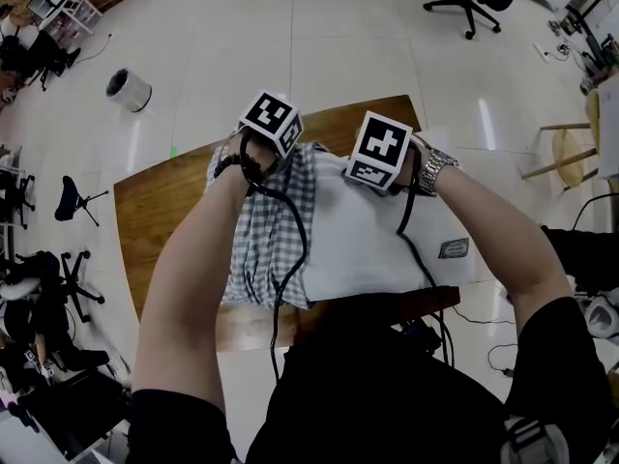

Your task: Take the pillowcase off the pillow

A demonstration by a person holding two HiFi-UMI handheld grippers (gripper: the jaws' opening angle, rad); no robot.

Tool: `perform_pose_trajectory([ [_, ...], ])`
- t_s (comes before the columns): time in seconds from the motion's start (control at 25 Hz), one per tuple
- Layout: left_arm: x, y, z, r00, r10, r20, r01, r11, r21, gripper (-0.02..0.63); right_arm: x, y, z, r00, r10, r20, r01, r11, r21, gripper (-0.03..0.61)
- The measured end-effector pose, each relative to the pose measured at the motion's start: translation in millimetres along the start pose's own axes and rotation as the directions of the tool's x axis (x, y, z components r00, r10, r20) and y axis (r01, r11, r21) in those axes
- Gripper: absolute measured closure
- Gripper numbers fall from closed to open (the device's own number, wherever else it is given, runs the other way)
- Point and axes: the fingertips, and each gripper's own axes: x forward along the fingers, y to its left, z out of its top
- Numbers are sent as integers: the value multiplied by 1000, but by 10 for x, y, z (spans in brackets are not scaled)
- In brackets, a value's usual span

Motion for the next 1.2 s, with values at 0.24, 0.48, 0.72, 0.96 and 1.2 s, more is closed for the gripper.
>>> perform_pose_trajectory([
  [0.24,-59,154,-208,999,46,4,-45,994,-101,598,-327,272,-109,996,-69,49,74,994,-86,561],
  [0.48,-289,412,-431,991,128,-27,-130,985,-111,598,-635,509,-143,988,-121,93,134,978,-157,563],
  [0.72,-476,660,-727,980,192,-52,-198,968,-156,598,-768,605,-248,983,-142,113,159,973,-169,563],
  [0.96,-654,861,-937,980,195,-35,-197,947,-253,597,-910,561,-283,982,-148,115,165,974,-153,563],
  [1.2,-690,1010,-1141,976,211,-51,-217,931,-293,597,-926,463,-340,983,-149,105,162,979,-127,561],
])
